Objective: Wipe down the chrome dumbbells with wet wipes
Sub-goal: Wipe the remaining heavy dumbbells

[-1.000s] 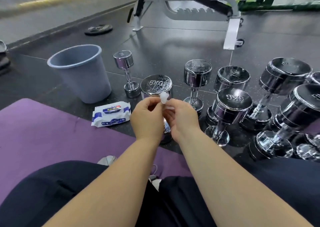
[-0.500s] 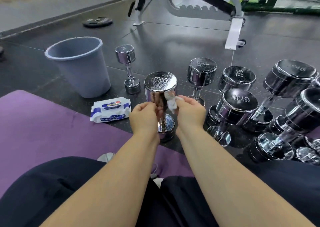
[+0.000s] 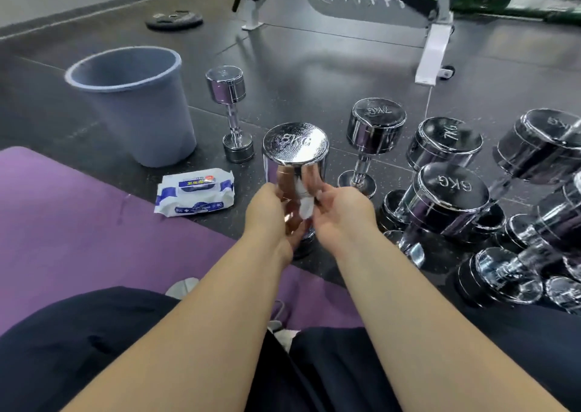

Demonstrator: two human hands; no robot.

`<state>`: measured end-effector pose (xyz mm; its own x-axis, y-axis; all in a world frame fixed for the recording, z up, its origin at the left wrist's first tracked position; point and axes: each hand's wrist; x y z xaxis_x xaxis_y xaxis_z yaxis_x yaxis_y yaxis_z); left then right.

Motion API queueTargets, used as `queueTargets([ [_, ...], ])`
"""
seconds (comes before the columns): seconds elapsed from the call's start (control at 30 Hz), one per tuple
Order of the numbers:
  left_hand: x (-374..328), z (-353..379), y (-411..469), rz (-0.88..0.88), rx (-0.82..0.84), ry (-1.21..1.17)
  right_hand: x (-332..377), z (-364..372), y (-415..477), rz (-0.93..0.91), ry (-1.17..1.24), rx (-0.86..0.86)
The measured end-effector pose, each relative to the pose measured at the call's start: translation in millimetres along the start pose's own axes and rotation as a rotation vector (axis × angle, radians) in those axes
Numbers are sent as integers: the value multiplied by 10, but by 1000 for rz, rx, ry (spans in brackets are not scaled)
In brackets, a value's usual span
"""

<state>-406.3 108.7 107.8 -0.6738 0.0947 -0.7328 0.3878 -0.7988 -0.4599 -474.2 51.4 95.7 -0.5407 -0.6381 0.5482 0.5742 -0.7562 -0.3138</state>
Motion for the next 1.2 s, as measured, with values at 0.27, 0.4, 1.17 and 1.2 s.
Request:
queueTargets([
  [0.27,-107,-112,51,-85,47,-204,-12,15,7,0,-237,3],
  [0.4,-219,-94,159,23,62,-341,119,-30,0,61,-237,-82],
  [1.17,-455,-230,395,-124,173,-33,214,-61,192,100,-68,50],
  [1.2,-437,-224,358,-122,174,-15,173,-65,144,88,-61,53],
])
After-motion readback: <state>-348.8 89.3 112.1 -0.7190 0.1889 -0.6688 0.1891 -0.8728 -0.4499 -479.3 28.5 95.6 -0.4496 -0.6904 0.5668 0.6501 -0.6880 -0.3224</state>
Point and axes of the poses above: each hand's wrist, its own y-axis towards the middle knuckle, its own z-axis out of the palm, x = y × z, and after that the axes turned 15 degrees about x, right-handed
